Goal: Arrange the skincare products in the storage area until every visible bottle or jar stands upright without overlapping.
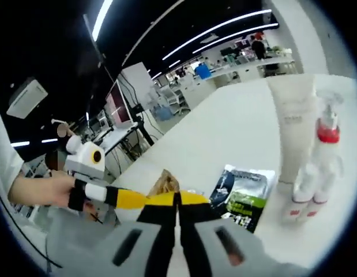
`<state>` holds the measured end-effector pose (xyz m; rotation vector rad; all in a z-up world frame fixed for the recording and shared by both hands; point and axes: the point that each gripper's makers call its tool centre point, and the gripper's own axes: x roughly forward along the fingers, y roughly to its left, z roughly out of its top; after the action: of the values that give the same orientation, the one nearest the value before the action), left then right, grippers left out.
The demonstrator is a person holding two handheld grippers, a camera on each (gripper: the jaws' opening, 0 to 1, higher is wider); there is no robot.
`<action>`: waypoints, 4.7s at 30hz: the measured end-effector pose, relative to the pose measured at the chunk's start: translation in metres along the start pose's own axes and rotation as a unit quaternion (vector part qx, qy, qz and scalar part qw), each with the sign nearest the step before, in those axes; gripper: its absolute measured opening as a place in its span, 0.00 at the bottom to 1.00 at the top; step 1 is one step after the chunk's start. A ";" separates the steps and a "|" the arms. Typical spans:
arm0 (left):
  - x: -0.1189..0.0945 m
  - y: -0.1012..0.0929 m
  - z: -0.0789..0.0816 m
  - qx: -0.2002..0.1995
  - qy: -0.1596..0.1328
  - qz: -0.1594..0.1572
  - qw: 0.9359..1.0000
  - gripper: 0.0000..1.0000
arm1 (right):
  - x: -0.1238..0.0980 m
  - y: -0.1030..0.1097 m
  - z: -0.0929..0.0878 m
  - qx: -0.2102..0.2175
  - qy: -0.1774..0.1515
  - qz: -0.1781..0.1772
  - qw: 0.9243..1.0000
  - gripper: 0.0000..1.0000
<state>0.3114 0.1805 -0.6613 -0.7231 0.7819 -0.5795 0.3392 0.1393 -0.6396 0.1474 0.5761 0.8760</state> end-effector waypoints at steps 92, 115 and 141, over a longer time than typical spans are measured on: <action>0.087 0.106 0.070 0.414 0.108 0.143 0.893 0.24 | 0.154 -0.084 -0.016 -0.313 0.131 -0.092 0.936 0.01; 0.084 0.107 0.071 0.419 0.115 0.147 0.889 0.24 | 0.143 -0.093 -0.004 -0.356 0.123 -0.109 0.920 0.20; 0.077 0.093 0.076 0.417 0.107 0.156 0.889 0.27 | 0.103 -0.080 -0.001 -0.327 0.113 -0.089 0.934 0.35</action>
<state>0.4348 0.2117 -0.7263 0.2644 0.7389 -0.6331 0.4447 0.1662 -0.7107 -0.6102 0.4741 0.8706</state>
